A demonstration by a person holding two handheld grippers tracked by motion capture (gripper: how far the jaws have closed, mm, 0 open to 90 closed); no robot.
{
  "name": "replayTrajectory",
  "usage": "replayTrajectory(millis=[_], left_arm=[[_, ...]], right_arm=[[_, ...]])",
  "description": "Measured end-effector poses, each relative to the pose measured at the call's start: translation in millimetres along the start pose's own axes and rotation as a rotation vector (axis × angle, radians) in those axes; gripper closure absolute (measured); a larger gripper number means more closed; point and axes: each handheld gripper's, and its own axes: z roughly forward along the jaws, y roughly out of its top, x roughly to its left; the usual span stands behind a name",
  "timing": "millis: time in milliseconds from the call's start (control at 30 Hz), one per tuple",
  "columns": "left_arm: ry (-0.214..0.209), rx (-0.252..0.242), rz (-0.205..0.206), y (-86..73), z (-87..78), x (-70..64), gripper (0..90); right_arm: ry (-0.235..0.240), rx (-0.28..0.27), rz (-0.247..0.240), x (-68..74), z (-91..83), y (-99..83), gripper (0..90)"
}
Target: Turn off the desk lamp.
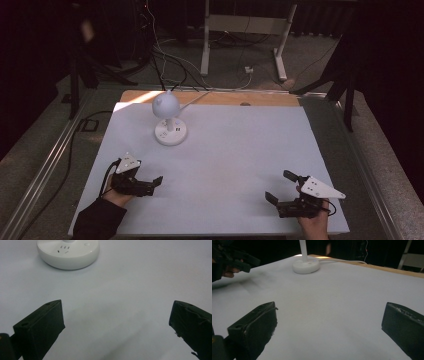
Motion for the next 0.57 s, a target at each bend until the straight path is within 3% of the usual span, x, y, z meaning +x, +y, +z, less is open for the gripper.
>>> replayTrajectory(millis=[167,267,567], left_arm=[[0.0,0.006,0.014,-10.5,-7.3,-4.8,0.5],[-0.001,-0.001,0.003,-15.1,-10.4,-5.6,0.5],[-0.007,-0.008,0.003,-15.7,-9.9,-6.2,0.5]], right_arm=[[0.0,0.002,-0.001,-0.2,-0.1,-0.2,0.0],[0.002,0.002,-0.001,-0.2,0.3,-0.3,0.0],[0.004,0.005,-0.005,0.4,0.7,-0.1,0.0]])
